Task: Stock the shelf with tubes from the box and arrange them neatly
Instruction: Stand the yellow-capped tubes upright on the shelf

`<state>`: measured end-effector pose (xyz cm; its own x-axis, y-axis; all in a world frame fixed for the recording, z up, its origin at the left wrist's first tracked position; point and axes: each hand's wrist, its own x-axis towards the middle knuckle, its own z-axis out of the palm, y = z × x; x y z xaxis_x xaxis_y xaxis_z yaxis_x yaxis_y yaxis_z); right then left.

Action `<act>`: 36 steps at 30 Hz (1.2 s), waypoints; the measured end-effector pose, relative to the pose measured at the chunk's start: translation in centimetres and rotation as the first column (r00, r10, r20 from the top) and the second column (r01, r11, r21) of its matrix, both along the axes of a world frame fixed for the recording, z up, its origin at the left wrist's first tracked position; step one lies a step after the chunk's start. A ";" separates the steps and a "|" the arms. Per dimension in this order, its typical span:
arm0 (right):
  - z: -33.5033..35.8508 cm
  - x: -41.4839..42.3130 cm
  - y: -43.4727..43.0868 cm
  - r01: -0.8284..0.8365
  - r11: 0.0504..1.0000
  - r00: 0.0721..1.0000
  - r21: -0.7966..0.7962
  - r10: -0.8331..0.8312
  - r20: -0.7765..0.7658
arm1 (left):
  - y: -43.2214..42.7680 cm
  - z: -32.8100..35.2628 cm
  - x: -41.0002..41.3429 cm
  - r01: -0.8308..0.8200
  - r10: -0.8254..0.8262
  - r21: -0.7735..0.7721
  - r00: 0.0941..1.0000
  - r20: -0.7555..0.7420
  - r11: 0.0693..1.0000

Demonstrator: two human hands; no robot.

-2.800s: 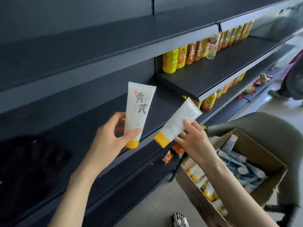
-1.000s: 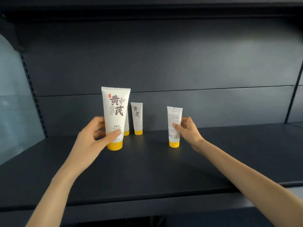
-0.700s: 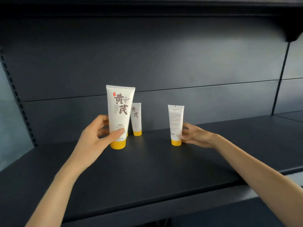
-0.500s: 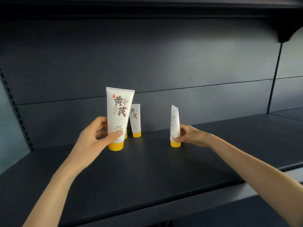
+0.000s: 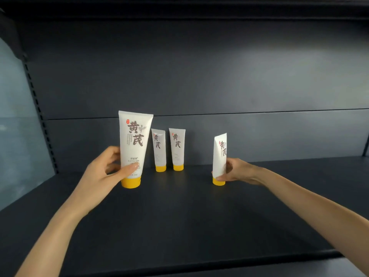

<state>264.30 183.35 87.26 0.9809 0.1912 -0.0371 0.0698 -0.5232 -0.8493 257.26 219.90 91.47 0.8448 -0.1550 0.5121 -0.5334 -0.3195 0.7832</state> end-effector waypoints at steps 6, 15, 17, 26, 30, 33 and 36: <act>-1.3 2.9 3.2 0.253 0.967 0.952 0.024 -0.253 0.170 | -0.3 -0.7 0.0 -0.044 0.044 -0.004 0.999 -0.003 0.999; -1.9 6.1 6.8 0.426 0.902 0.875 0.075 -0.432 0.220 | 0.1 -1.6 -0.7 -0.085 0.085 0.025 0.996 -0.002 0.996; -1.9 6.6 6.8 0.396 0.914 0.896 0.091 -0.406 0.180 | 0.3 -1.6 -0.9 -0.087 0.087 0.014 0.996 -0.001 0.996; -2.1 8.0 7.2 0.441 0.892 0.873 0.097 -0.451 0.187 | 1.4 -2.5 -1.6 -0.099 0.099 -0.021 0.995 -0.025 0.995; -2.3 8.2 8.0 0.451 0.888 0.864 0.091 -0.460 0.204 | 2.0 -2.8 -1.7 -0.104 0.103 -0.029 0.994 -0.038 0.994; -2.1 7.8 7.9 0.467 0.881 0.857 0.076 -0.472 0.207 | 1.9 -2.6 -1.8 -0.111 0.109 -0.043 0.993 -0.044 0.993; -1.3 6.8 7.6 0.474 0.875 0.843 0.097 -0.483 0.235 | 1.6 -2.2 -1.7 -0.094 0.089 -0.089 0.994 -0.057 0.992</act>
